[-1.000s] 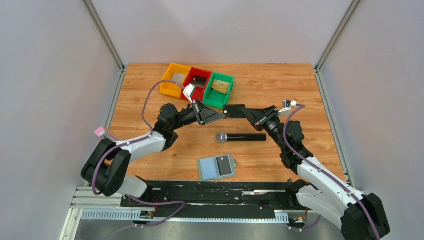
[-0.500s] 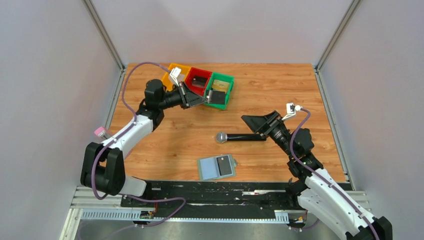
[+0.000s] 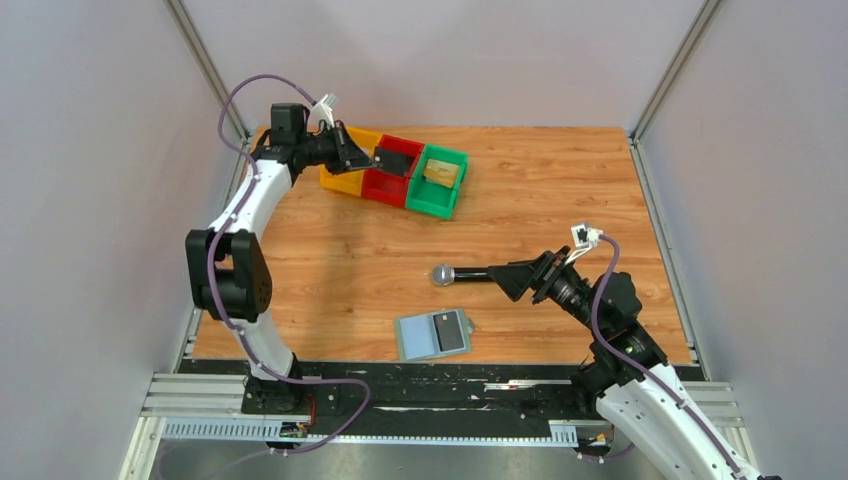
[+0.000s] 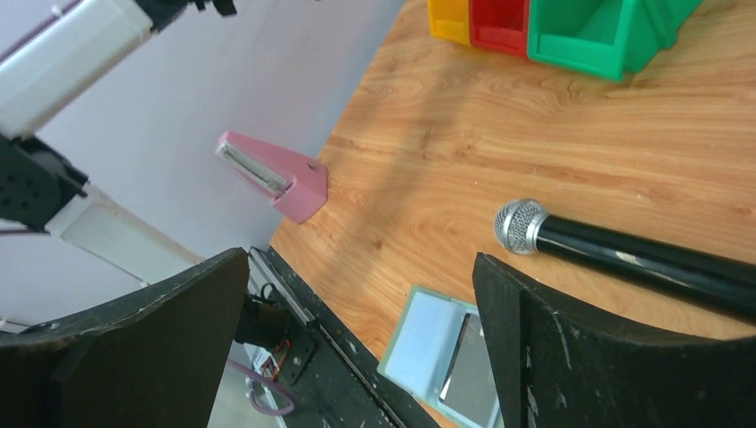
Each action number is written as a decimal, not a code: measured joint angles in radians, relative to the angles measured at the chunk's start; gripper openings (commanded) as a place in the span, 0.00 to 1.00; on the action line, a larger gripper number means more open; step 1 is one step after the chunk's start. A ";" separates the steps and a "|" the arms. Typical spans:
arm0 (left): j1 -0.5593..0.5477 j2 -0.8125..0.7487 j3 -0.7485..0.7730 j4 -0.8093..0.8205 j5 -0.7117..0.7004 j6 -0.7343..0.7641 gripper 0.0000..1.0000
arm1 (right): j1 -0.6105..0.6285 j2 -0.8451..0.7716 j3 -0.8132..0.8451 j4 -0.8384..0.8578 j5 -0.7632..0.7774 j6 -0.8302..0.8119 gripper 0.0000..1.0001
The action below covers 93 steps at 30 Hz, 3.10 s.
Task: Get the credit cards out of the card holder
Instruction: Place the credit card in the storage box.
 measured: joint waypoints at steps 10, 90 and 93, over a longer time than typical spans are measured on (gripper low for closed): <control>0.030 0.321 0.327 -0.211 -0.047 0.103 0.00 | 0.000 0.088 0.000 -0.059 -0.018 -0.047 1.00; -0.002 0.838 0.801 0.037 -0.027 0.020 0.39 | 0.000 0.488 0.211 0.024 0.009 -0.105 1.00; -0.003 0.838 0.801 0.047 -0.036 0.020 0.41 | 0.000 0.488 0.218 0.023 0.012 -0.105 1.00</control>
